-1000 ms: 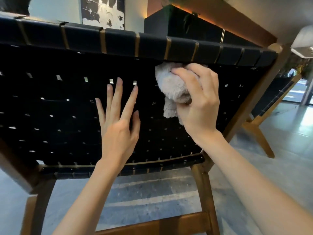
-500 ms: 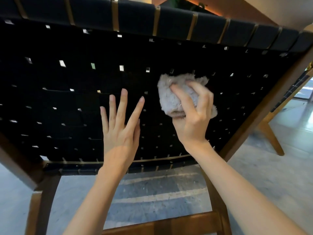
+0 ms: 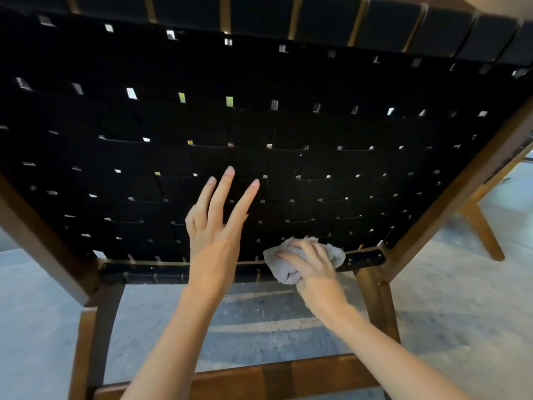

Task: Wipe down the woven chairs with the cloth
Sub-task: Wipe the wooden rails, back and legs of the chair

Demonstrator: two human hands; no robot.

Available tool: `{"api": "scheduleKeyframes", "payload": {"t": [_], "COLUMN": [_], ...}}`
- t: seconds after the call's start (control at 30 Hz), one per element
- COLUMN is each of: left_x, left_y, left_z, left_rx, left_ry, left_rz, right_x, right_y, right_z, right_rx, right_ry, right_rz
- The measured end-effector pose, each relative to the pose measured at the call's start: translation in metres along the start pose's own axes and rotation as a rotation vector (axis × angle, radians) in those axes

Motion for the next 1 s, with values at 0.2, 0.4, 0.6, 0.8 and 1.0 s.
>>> {"api": "scheduleKeyframes", "payload": {"t": [0.2,0.4,0.6,0.8,1.0], "left_x": [0.017,0.037,0.039,0.029,0.017], "left_y": [-0.009,0.005,0.019,0.039,0.051], "left_z": [0.029,0.058,0.062,0.049,0.034], "left_rx": [-0.017,-0.058,-0.057,-0.069,-0.119], "left_ry": [-0.195,-0.261,-0.158,-0.095,-0.074], "left_rz": [-0.038,0.056,0.071,0.038,0.075], "right_x": [-0.016,0.019,0.055,0.067,0.073], "right_y": [0.044,0.088,0.095,0.086,0.08], "right_z": [0.091,0.191,0.199,0.158,0.127], "right_rx": [-0.088,-0.126,-0.181,-0.161,-0.107], "right_ry": [-0.441,-0.843,-0.977,-0.995,-1.039], "right_rz": [0.331,0.384,0.321,0.329,0.331]}}
Point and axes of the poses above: each hand's wrist, its own x-axis towards the middle knuckle, its own z-axis out of the back of the hand, y = z × x, the point moved 4 cm from there along x, towards the middle knuckle, and after that the axes turned 14 degrees about y, right-handed, at the moved point
